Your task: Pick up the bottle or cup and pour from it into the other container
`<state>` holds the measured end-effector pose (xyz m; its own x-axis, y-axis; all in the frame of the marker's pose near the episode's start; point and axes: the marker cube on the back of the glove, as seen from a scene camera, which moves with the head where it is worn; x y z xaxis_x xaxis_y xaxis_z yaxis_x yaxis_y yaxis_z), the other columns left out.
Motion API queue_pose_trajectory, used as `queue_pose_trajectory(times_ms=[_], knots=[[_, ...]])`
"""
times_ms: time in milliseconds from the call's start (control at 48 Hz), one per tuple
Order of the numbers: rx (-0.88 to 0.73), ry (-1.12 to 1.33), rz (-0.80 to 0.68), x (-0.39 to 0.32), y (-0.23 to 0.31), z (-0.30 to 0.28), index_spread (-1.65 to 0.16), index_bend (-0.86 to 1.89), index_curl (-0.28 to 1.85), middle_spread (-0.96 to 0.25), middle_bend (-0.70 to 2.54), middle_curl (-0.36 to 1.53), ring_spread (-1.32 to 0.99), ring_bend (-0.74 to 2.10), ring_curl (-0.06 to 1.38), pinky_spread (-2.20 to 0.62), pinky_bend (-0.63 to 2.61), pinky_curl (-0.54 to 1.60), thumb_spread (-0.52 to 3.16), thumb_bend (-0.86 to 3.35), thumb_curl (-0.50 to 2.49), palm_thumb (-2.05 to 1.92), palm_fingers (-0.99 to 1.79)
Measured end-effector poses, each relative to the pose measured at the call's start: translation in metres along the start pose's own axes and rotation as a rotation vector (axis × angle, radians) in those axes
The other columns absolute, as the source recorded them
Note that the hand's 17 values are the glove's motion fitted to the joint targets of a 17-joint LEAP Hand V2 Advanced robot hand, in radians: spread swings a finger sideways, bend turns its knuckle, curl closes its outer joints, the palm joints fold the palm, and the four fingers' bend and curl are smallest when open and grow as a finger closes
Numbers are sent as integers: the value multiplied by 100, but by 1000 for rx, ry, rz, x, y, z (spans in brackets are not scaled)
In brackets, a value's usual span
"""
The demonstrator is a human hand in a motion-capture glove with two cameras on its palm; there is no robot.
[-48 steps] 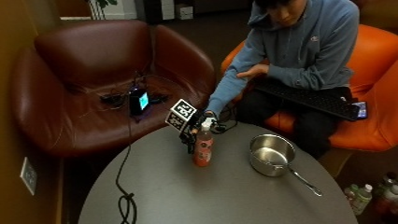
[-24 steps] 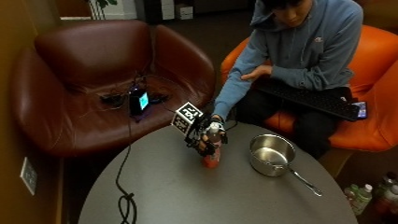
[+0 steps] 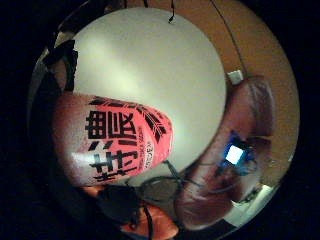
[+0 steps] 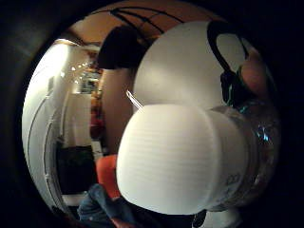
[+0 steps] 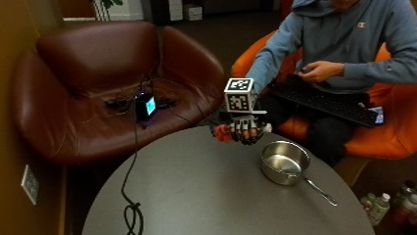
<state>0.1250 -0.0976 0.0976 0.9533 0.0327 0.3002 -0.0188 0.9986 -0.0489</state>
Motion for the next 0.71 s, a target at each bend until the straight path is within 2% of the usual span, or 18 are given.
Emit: queue_pose_trajectory(times_ms=[167,479,708], knots=[[-96,329,-50,-38,5,-4,-21,17,43,-13,31,46,-23,35,40,-19,27,36,25,-3,66,102,116],[-247,899,-26,-95,11,7,-22,17,44,-13,30,47,-24,33,41,-20,28,37,24,-4,69,102,116],[-306,1079,-40,-121,7,23,-23,16,45,-14,28,48,-25,32,42,-21,29,37,25,-4,70,100,116]])
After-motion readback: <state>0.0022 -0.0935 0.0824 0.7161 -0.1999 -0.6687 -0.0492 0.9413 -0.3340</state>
